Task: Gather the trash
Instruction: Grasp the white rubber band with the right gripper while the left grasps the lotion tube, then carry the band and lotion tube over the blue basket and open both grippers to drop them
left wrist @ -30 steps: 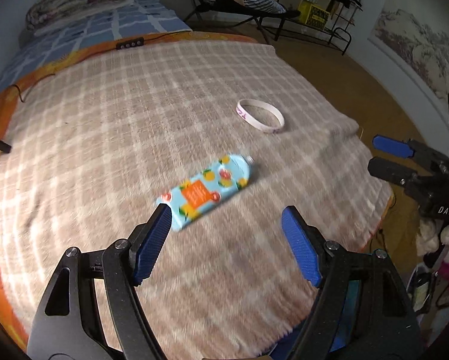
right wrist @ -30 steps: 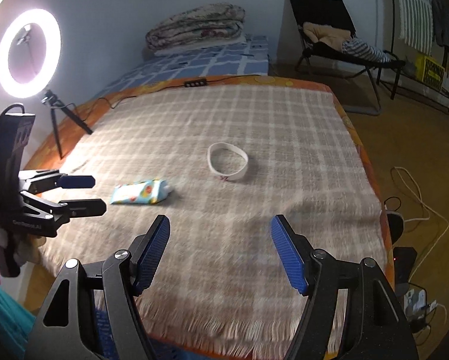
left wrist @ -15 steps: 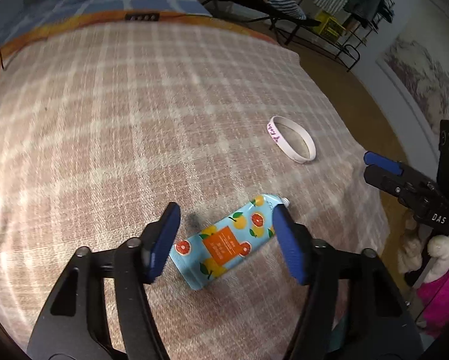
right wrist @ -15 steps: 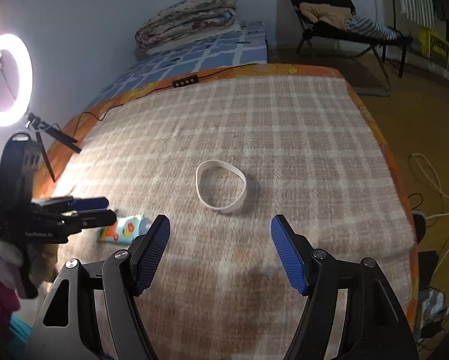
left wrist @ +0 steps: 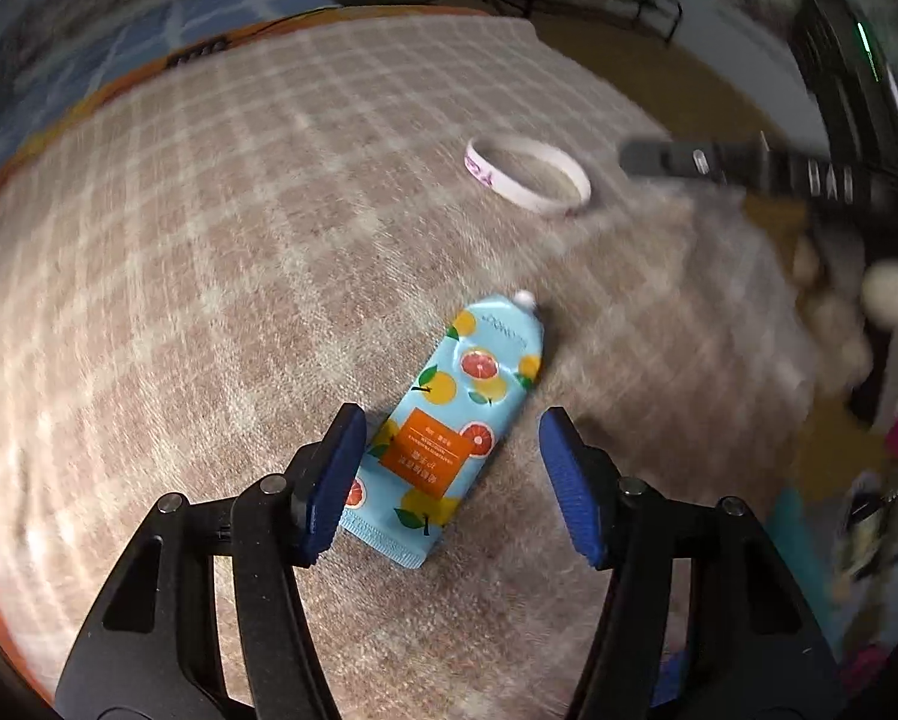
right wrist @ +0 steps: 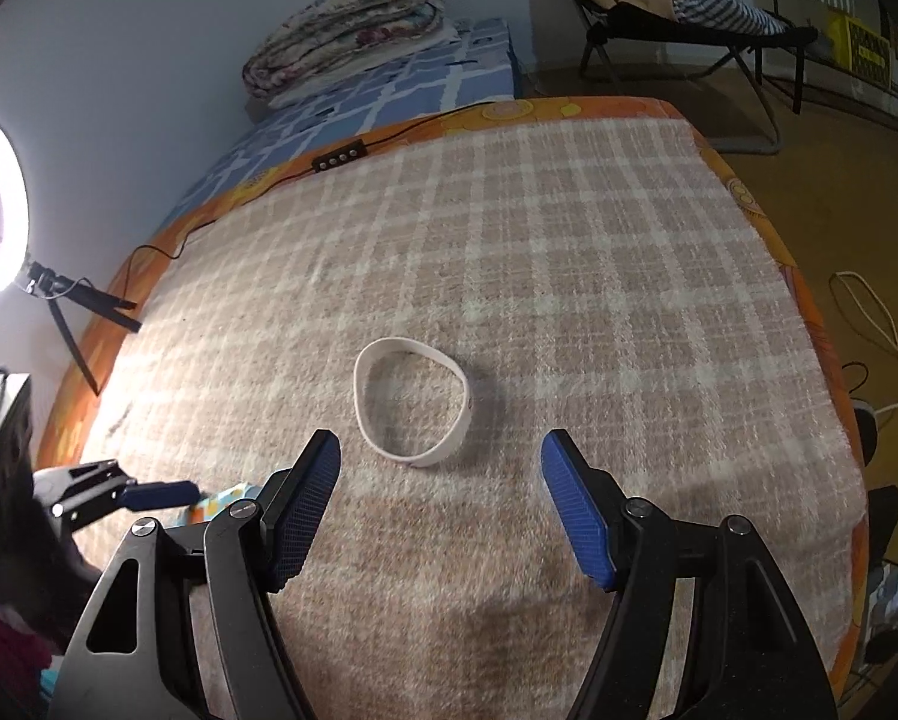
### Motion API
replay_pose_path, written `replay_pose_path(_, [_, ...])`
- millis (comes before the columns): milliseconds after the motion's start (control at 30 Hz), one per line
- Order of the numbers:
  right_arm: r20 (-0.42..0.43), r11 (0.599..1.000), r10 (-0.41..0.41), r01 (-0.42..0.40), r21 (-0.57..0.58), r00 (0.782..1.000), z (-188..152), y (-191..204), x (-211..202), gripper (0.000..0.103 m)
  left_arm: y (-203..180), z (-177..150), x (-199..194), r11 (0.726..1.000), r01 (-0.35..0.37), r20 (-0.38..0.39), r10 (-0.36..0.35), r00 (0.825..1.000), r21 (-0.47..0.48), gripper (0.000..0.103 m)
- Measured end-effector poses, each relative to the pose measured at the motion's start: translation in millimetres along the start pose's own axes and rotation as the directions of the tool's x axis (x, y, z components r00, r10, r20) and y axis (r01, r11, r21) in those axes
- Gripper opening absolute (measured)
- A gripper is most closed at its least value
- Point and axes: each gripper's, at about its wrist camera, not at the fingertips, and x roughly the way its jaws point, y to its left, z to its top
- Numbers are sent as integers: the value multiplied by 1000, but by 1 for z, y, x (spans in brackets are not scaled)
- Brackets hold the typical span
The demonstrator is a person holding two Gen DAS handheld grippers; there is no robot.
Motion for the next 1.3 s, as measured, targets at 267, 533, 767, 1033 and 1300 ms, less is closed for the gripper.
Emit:
replay_pose_path(267, [-35,1000,-16,17,16,999,10,-4,26,59,-10,4,5,998,-54,28,53,998,13,42])
replay_pose_path(533, [-67,996,-86,84,-39,994,11,7,49,7,0,1,-5,998,-67,54,68,996,-23,38])
replay_pose_path(767, [-33,996,-74,73,-43,997,6,15,34,3,2,-1,-14,995,-92,80,95,992,-42,37])
replay_pose_path(1033, [28,997,-44,46,-63,999,5,27,-3,3,-1,-15,-40,991,-120,119,125,985,-53,37])
replay_pose_path(1300, [71,991,-11,21,-136,997,-10,46,-42,3,-7,-34,-80,989,-135,173,144,974,-64,37])
